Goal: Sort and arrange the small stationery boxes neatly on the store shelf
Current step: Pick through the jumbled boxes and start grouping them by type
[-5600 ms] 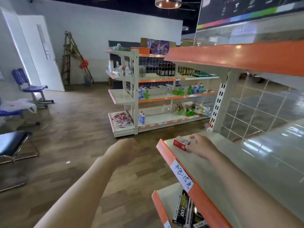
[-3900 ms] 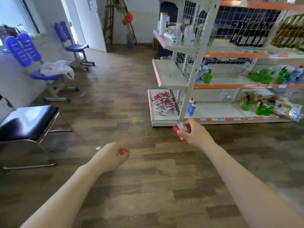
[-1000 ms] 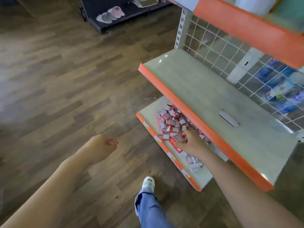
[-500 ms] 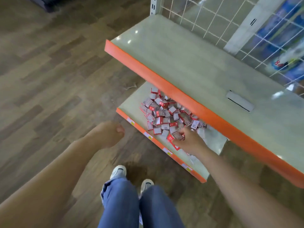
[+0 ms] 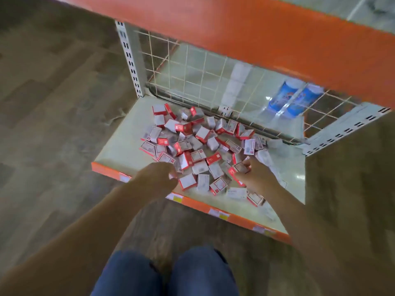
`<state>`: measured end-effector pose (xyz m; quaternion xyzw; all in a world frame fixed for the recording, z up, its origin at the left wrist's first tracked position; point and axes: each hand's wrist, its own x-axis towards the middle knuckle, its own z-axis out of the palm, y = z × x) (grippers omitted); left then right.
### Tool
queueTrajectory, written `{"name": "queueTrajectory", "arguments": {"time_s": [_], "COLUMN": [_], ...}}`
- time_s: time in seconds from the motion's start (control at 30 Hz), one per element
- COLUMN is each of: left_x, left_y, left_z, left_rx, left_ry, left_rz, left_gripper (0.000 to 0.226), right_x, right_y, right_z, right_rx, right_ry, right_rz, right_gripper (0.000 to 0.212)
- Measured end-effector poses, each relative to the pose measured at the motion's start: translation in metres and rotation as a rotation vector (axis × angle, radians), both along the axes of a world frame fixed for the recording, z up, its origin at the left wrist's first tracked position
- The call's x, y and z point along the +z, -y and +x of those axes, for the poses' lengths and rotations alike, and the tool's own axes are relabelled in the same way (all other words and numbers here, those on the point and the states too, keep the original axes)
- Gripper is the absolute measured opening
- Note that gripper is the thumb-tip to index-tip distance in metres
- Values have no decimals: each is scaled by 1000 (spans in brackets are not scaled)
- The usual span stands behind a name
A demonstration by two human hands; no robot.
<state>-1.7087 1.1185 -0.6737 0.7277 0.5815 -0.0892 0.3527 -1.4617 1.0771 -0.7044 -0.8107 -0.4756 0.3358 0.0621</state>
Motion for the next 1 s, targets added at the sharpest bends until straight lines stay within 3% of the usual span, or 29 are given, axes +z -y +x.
{"name": "queueTrajectory", "arguments": {"time_s": [0.07, 0.23, 0.53, 0.87, 1.0], "left_x": [-24, -74, -121, -137, -133], "left_y": [-11, -36, -38, -26, -28], "left_z": [11, 27, 27, 38, 39], "left_rx": [-41, -71, -16, 22, 25], "left_ry": [6, 1, -16, 22, 131], "left_rz": [-4, 8, 71, 62, 11], "left_gripper": [25, 27, 28, 26, 27], "right_x": [-21, -70, -124, -140, -136], "right_y": [-6, -19, -42, -32, -17], "right_z": [6, 10, 11, 13, 14], "right_rx": [-25, -61, -50, -61, -103], "right_ry": [31, 102, 198, 159, 137], "right_rz": [30, 61, 36, 199, 284], "right_gripper": [27, 25, 43, 21, 10]}}
